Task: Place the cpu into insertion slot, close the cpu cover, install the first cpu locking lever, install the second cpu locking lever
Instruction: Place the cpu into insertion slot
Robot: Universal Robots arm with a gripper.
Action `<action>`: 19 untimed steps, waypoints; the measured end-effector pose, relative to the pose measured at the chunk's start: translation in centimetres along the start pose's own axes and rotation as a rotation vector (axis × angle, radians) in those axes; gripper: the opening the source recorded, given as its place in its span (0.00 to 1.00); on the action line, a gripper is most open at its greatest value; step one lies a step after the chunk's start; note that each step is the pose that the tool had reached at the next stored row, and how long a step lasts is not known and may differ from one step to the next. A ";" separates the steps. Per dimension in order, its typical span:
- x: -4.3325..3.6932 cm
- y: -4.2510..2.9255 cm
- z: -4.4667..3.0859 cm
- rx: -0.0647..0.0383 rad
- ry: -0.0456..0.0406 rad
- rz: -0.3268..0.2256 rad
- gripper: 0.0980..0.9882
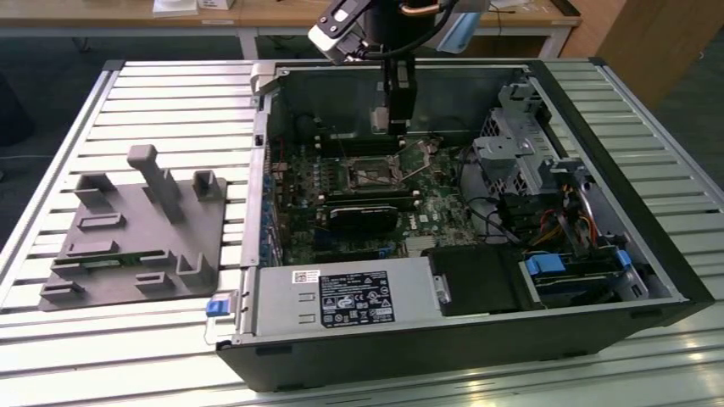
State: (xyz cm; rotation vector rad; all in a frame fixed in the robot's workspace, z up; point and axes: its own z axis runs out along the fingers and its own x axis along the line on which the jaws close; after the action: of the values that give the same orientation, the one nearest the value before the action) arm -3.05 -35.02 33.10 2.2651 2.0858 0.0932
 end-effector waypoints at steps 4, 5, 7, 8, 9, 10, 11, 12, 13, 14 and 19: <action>0.00 -0.02 0.22 0.000 0.0008 -0.007 0.50; 0.00 -0.02 0.27 -0.001 0.0011 -0.011 0.50; 0.00 -0.03 0.39 -0.001 0.0015 -0.016 0.50; 0.00 -0.04 0.46 -0.001 0.0018 -0.019 0.50; 0.00 -0.04 0.52 -0.001 0.0020 -0.021 0.50; 0.00 -0.05 0.58 -0.001 0.0021 -0.023 0.50; 0.00 -0.05 0.63 -0.001 0.0023 -0.025 0.50; 0.00 -0.06 0.69 -0.001 0.0024 -0.027 0.50; 0.00 -0.07 0.75 -0.001 0.0025 -0.028 0.50; 0.00 -0.07 0.81 -0.001 0.0027 -0.030 0.50; 0.00 -0.09 1.08 -0.001 0.0031 -0.035 0.50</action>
State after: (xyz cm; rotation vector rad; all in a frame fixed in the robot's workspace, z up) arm -3.04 -35.02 32.02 2.2285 2.1253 0.0961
